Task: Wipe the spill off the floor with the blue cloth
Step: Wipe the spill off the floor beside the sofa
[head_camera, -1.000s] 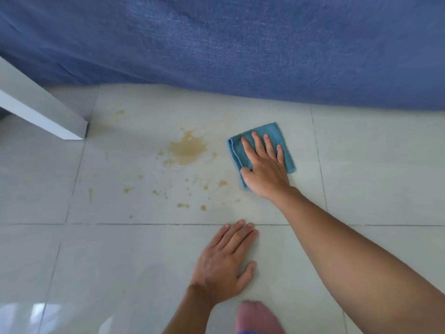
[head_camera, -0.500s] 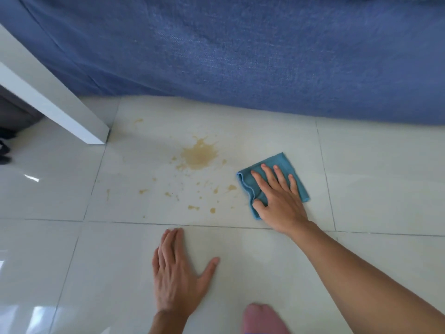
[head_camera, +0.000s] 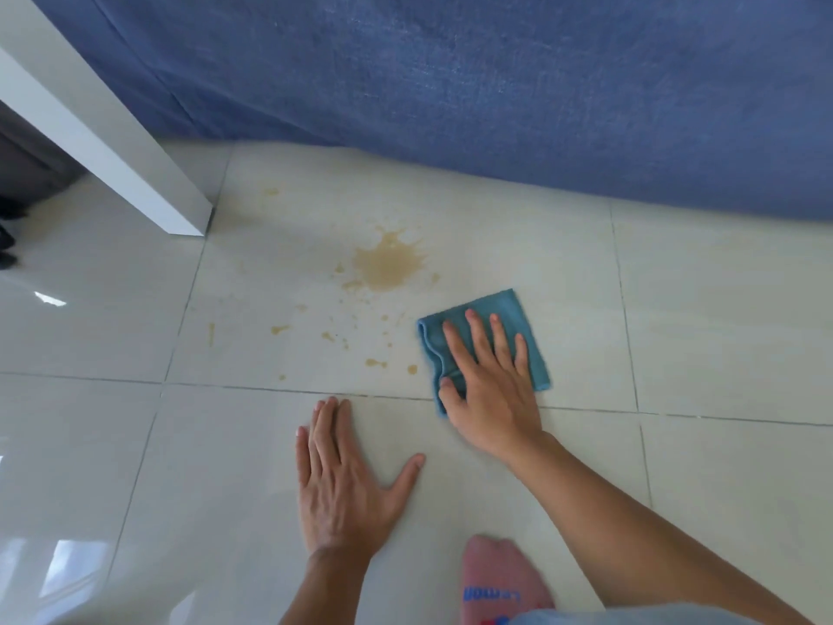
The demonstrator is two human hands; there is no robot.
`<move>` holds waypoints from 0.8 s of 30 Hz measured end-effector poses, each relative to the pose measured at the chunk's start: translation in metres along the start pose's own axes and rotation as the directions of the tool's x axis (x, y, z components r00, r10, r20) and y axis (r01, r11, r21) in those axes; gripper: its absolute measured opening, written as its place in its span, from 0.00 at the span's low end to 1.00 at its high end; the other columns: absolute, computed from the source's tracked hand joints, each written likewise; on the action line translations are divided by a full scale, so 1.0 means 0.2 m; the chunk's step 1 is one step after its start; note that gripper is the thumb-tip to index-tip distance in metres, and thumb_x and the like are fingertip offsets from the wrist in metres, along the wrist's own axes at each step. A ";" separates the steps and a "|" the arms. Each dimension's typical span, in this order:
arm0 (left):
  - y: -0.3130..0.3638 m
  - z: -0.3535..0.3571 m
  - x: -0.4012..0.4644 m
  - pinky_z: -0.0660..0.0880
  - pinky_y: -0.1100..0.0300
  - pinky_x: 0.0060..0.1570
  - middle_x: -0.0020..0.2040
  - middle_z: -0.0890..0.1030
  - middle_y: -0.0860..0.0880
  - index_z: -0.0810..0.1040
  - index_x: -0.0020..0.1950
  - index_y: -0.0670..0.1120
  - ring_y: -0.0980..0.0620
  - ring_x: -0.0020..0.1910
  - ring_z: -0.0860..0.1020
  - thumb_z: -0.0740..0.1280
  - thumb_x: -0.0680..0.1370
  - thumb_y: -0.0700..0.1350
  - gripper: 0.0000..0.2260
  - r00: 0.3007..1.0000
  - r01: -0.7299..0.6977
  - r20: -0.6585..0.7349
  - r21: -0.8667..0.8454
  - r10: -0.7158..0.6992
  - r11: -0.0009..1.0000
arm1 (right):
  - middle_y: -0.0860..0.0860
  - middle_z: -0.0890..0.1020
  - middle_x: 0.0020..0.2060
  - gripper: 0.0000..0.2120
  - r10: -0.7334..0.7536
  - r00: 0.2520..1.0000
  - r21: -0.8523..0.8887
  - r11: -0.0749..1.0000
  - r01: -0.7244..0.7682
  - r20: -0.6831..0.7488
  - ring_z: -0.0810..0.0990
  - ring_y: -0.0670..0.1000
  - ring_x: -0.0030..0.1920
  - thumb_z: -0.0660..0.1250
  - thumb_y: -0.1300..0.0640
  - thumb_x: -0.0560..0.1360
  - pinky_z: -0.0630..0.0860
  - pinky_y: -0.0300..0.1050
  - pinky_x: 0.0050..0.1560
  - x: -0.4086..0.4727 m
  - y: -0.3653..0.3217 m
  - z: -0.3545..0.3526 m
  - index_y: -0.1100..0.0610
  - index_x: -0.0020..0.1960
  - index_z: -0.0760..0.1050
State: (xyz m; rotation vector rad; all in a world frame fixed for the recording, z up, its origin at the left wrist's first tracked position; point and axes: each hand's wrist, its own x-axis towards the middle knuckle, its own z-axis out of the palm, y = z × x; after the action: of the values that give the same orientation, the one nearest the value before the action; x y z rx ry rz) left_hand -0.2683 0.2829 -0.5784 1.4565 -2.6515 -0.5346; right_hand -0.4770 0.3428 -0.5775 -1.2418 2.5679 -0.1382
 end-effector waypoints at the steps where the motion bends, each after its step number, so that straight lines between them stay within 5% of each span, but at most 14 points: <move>1: 0.00 0.00 0.00 0.46 0.50 0.79 0.76 0.64 0.40 0.61 0.77 0.38 0.43 0.78 0.60 0.62 0.67 0.75 0.52 1.000 0.007 0.001 0.000 -0.007 1.000 | 0.49 0.51 0.84 0.36 -0.036 0.999 -0.021 0.999 0.036 0.014 0.42 0.55 0.83 0.53 0.40 0.77 0.41 0.61 0.80 -0.07 0.04 0.00 0.45 0.83 0.51; 7: 0.01 0.01 0.02 0.47 0.49 0.79 0.75 0.66 0.41 0.62 0.76 0.39 0.44 0.79 0.59 0.63 0.66 0.76 0.52 1.000 0.017 0.006 -0.009 -0.017 1.000 | 0.50 0.44 0.84 0.36 0.246 0.969 0.005 0.969 -0.246 -0.004 0.35 0.57 0.82 0.47 0.39 0.76 0.34 0.61 0.79 0.13 0.09 -0.06 0.44 0.83 0.44; 12: 0.01 0.00 0.00 0.49 0.47 0.79 0.75 0.67 0.40 0.61 0.77 0.39 0.44 0.79 0.58 0.64 0.66 0.75 0.52 0.999 0.027 0.022 -0.006 -0.027 1.000 | 0.49 0.51 0.84 0.35 0.005 1.000 -0.025 1.000 -0.005 0.000 0.41 0.56 0.83 0.52 0.42 0.77 0.41 0.62 0.80 -0.11 0.05 0.00 0.44 0.83 0.51; 18: 0.01 -0.01 0.02 0.49 0.49 0.79 0.75 0.68 0.41 0.62 0.76 0.40 0.45 0.78 0.60 0.65 0.65 0.76 0.52 0.999 0.044 0.025 -0.019 -0.043 0.999 | 0.50 0.50 0.84 0.36 0.134 0.991 -0.003 0.991 -0.135 -0.020 0.40 0.57 0.82 0.51 0.43 0.76 0.38 0.62 0.80 0.00 0.01 -0.01 0.46 0.83 0.50; 24: -0.10 -0.06 0.04 0.55 0.47 0.75 0.73 0.67 0.44 0.64 0.74 0.42 0.44 0.76 0.62 0.63 0.65 0.77 0.49 0.997 0.063 -0.051 -0.028 -0.065 0.998 | 0.49 0.55 0.83 0.35 -0.095 0.995 -0.042 0.995 0.096 0.014 0.44 0.55 0.83 0.55 0.42 0.75 0.44 0.63 0.80 -0.14 0.05 0.01 0.46 0.82 0.55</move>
State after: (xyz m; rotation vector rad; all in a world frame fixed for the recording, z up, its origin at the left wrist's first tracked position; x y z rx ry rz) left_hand -0.2541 0.2641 -0.5749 1.5310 -2.5563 -0.5264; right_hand -0.4682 0.3713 -0.5749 -1.3775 2.5148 -0.0958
